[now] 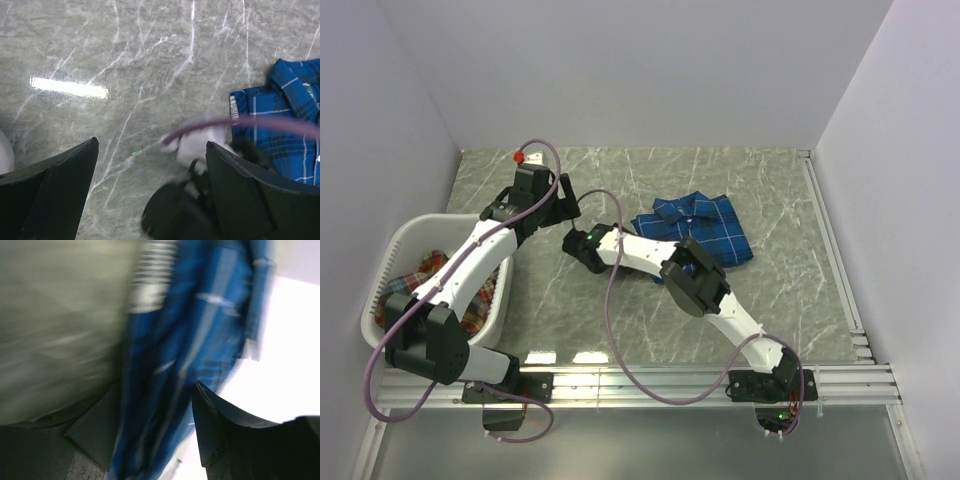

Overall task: Fold and stack the long sleeve shirts
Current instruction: Fold the shirt

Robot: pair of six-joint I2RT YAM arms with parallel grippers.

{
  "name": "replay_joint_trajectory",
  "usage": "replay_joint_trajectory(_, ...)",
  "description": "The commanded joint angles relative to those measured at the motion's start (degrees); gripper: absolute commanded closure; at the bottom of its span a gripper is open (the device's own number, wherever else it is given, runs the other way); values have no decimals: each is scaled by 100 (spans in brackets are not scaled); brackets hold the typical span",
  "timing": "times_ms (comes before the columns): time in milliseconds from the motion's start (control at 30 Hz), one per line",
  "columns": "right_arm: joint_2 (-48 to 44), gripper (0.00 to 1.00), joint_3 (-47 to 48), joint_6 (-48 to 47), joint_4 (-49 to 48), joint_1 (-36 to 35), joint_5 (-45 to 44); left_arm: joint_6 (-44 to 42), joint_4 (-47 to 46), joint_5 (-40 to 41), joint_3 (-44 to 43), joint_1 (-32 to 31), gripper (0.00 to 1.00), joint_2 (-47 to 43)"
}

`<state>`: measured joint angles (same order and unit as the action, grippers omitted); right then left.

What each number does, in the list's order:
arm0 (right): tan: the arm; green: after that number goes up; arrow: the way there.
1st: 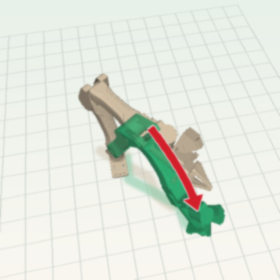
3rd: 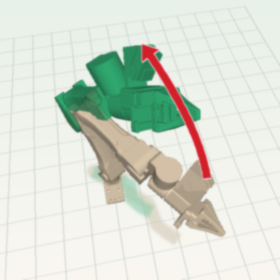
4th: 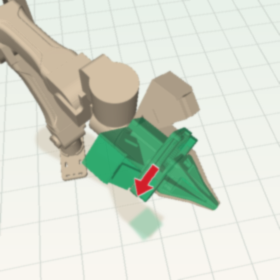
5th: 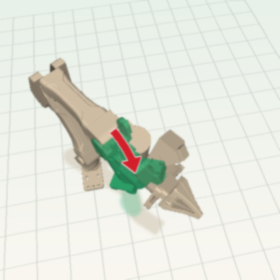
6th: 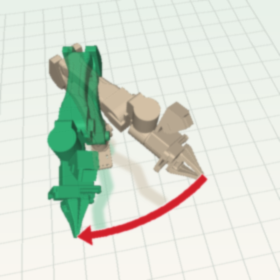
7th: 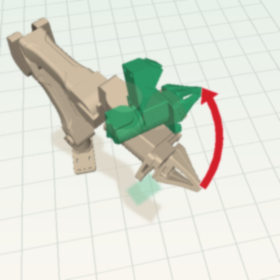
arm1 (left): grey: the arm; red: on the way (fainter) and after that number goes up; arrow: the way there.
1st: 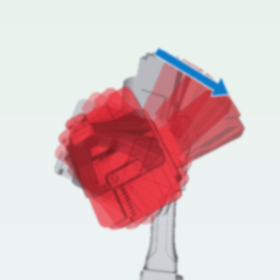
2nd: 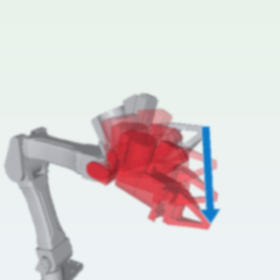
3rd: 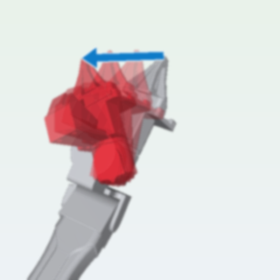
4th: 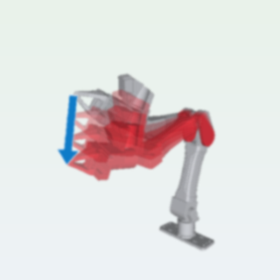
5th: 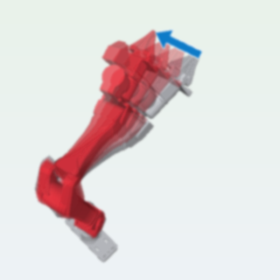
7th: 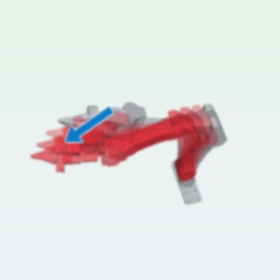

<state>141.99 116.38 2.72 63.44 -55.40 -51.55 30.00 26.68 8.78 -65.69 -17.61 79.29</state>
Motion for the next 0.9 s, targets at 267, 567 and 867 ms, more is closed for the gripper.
replay_joint_trajectory(267,-1867,38,-404,316,-1245,-209,2034,375,-365,-218,144,363,6,-370)
replay_joint_trajectory(567,-3238,51,-2249,1432,-2711,924,3413,437,-418,-315,179,460,8,-326)
replay_joint_trajectory(867,-3776,57,-3561,1829,-3787,1664,4294,489,-619,-560,241,504,8,-396)
